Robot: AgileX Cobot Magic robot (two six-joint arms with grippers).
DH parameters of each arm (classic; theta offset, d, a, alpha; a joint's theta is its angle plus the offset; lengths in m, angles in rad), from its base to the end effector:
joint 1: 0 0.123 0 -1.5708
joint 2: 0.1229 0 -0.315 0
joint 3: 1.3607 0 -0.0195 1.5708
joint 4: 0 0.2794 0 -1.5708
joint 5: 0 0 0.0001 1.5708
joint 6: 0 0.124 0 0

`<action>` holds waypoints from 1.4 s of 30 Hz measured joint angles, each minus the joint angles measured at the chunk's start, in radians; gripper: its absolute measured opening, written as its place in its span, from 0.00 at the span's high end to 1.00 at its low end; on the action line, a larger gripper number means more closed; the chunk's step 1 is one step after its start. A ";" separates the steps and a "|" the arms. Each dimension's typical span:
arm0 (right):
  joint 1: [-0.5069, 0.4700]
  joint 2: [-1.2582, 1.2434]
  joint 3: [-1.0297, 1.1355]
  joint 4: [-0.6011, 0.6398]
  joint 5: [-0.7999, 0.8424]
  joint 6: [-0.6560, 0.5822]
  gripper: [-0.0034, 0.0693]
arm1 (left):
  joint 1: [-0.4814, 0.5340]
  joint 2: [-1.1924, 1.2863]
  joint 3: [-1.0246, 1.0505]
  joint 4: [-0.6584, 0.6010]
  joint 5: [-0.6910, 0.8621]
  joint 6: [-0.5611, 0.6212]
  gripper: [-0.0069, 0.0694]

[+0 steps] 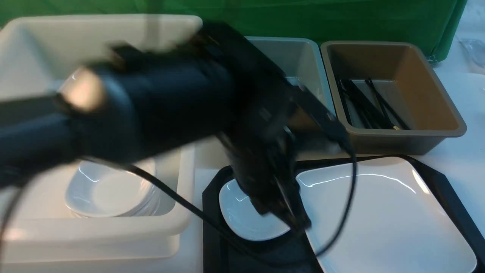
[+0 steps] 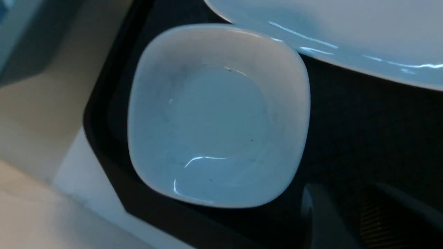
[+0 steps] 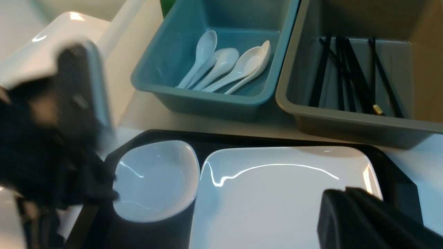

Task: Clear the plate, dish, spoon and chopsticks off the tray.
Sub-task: Use the left arm to grab a small plate from the dinner plate

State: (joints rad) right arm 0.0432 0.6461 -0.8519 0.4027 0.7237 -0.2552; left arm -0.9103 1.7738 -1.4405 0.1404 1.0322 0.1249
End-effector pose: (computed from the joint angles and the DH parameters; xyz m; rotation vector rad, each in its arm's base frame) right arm 0.1447 0.0385 0.3959 -0.1625 1.9532 0.3209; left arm 0.2648 -0.3166 0.2545 1.4624 2.4135 0.0121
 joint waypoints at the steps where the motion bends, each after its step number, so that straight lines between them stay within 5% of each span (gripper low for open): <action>1: 0.000 0.000 0.000 0.000 0.000 0.000 0.89 | -0.012 0.018 0.000 0.016 -0.005 -0.004 0.63; 6: 0.000 0.000 0.000 0.000 0.000 0.000 0.88 | -0.065 0.137 0.000 0.091 -0.060 -0.017 0.34; 12: 0.000 0.000 0.000 0.000 0.000 0.000 0.88 | -0.067 0.206 0.000 0.146 -0.137 -0.021 0.17; 19: 0.000 0.000 0.000 0.000 0.000 -0.001 0.87 | -0.063 0.241 0.000 0.262 -0.149 -0.072 0.19; 42: 0.000 0.000 0.000 0.000 -0.003 -0.003 0.85 | 0.011 0.300 -0.002 0.205 -0.146 -0.077 0.30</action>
State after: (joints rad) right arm 0.0432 0.6461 -0.8519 0.4027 0.7209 -0.2580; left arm -0.8989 2.0740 -1.4424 0.3454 0.8858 0.0478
